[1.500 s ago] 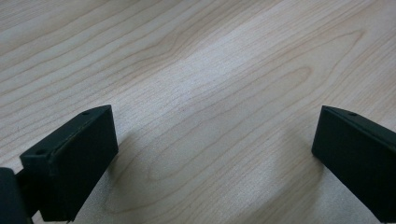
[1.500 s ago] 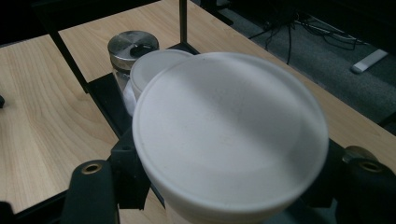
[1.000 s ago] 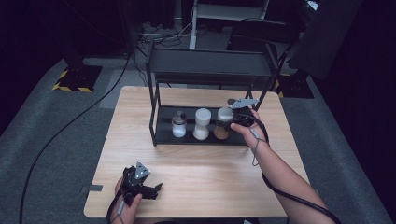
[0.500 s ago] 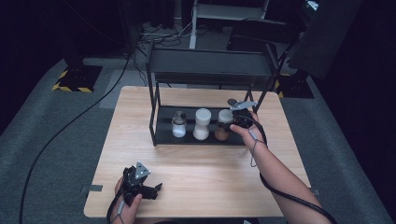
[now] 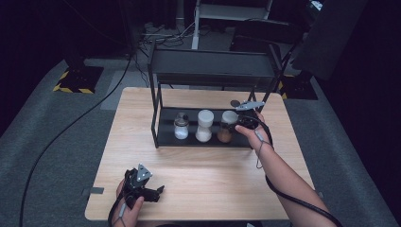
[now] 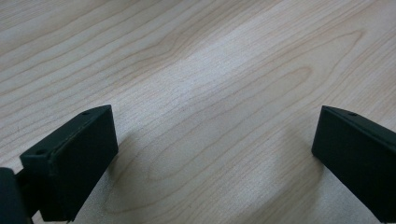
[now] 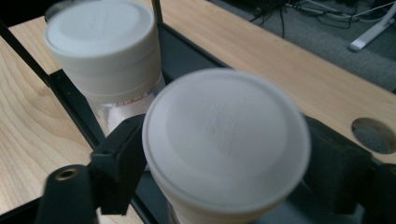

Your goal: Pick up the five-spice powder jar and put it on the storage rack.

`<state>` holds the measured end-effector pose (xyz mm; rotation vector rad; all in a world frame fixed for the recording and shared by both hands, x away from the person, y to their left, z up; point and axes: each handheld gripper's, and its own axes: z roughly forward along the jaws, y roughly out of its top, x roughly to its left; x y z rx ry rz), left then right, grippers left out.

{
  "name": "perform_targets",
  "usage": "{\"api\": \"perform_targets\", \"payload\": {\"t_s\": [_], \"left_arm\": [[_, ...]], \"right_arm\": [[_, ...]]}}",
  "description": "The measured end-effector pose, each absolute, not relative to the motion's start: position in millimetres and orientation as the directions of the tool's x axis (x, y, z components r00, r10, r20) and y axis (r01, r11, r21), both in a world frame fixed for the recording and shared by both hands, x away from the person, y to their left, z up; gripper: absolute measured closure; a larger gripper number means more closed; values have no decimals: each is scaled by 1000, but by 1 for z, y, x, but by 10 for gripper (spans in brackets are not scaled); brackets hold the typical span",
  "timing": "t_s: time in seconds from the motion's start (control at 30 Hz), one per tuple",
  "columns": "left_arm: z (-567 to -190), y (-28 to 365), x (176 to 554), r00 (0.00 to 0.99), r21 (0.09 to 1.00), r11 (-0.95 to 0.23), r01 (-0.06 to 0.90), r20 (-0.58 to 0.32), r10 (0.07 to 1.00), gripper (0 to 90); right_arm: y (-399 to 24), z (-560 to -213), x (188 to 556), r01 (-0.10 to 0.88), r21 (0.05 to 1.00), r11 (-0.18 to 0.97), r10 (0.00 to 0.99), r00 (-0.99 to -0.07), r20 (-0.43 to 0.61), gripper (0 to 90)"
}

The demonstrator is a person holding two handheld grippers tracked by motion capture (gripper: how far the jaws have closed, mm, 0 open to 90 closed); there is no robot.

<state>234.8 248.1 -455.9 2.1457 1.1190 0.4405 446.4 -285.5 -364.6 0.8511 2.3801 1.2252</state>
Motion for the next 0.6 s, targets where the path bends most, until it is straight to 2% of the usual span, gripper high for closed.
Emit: {"api": "perform_targets", "payload": {"t_s": [0.27,0.6], "left_arm": [[-456,248,235,575,695,-409,592,-9,818,0],[-456,248,235,575,695,-408,593,-10,818,0]], "right_arm": [[-294,-345,433,316,839,443,643,-764,-51,95],[-303,-324,413,299,853,428,624,-780,-39,62]]}}
